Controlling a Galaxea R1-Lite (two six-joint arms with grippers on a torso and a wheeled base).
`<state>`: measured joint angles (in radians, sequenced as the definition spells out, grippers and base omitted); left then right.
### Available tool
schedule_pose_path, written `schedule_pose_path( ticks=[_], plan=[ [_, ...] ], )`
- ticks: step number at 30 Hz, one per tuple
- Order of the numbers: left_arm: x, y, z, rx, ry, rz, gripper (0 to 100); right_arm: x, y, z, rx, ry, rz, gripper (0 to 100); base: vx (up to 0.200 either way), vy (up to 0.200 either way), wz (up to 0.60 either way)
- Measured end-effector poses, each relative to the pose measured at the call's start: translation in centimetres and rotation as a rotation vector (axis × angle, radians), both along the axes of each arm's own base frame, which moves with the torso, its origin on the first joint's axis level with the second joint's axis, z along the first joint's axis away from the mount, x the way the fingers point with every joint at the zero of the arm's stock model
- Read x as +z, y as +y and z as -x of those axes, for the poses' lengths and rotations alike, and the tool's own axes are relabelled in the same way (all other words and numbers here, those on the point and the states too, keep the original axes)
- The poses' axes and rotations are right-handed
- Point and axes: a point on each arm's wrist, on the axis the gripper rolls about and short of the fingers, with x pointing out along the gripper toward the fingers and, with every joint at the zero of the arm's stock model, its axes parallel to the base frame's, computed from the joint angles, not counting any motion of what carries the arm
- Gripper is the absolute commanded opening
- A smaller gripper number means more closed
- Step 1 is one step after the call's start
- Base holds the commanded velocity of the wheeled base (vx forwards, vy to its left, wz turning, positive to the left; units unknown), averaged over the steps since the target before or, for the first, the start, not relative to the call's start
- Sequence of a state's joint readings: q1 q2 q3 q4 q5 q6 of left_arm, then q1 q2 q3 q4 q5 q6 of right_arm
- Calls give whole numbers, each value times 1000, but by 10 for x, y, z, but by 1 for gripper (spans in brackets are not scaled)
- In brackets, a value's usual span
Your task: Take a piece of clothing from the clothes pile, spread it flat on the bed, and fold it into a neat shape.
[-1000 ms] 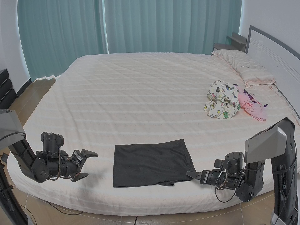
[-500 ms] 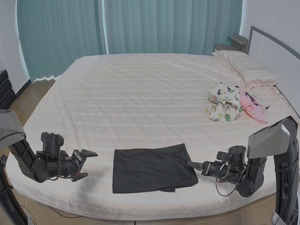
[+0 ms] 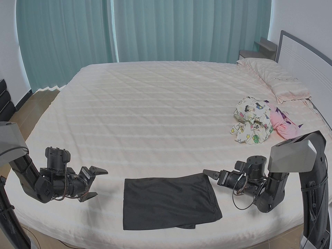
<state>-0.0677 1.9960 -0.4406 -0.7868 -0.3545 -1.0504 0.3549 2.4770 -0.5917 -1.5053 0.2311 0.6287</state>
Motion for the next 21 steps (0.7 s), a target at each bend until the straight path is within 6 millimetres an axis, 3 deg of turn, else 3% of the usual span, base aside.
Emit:
schedule_pose_path(
  ticks=[4, 14, 15, 21],
  plan=[
    [0, 0, 0, -1, 0, 0, 100, -6, 10, -13, 6, 52, -18, 100, 0, 0, 0],
    [0, -1, 0, -2, -1, -2, 100, -8, 21, -22, 55, 84, -63, 100, 0, 0, 0],
    [0, 0, 0, -1, -1, -2, 100, -8, 22, -22, 60, 84, -64, 0, 0, 0, 0],
    [0, 0, 0, -1, -2, -3, 100, -12, 23, -22, 61, 118, -52, 0, 0, 0, 0]
  ],
)
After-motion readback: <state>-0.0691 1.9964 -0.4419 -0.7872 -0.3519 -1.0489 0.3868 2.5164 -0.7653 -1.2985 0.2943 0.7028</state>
